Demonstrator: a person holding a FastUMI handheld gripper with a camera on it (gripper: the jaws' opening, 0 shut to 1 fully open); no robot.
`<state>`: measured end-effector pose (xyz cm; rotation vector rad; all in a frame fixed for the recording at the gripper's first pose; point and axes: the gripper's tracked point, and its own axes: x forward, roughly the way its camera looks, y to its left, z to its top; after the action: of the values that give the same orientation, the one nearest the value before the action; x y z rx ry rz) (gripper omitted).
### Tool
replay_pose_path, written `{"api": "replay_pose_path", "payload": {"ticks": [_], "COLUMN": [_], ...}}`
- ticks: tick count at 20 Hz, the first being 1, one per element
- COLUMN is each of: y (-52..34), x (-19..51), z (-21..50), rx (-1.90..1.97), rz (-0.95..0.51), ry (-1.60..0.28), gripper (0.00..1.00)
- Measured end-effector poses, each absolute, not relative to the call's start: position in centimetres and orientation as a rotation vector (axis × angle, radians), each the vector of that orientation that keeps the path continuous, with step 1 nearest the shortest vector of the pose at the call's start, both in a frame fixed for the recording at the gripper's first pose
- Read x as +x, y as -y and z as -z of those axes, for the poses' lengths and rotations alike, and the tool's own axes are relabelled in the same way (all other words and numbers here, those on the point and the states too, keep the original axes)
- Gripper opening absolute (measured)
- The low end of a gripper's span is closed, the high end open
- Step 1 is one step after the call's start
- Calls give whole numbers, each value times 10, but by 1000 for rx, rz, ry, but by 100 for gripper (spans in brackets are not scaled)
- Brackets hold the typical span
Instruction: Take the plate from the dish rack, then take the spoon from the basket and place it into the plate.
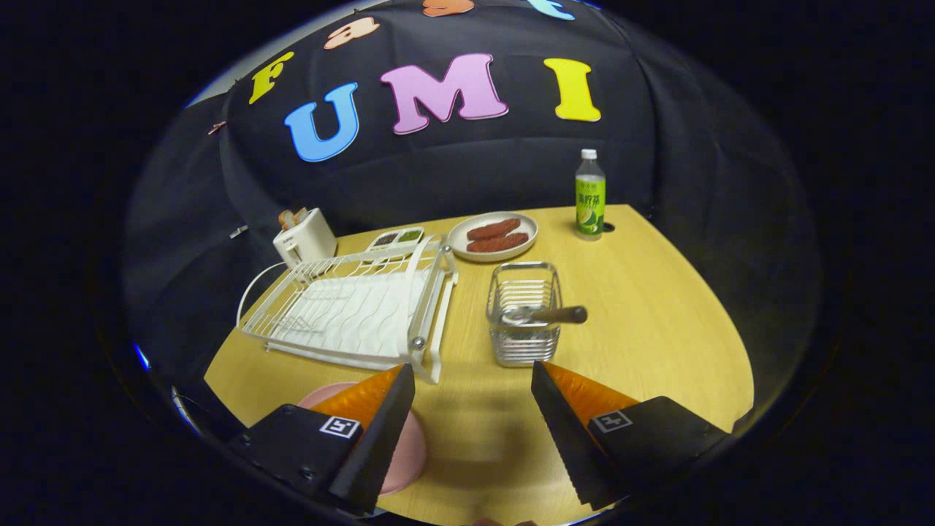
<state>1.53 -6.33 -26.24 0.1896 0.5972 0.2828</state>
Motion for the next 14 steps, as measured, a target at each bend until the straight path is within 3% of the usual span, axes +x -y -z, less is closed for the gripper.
{"api": "replay_pose_path", "payload": {"ticks": [5,14], "y": [102,103], "x": [54,106], "z": [262,271], "rx": [144,38], "rz": [-190,-219], "ry": [-477,-247], "gripper": [98,98]}}
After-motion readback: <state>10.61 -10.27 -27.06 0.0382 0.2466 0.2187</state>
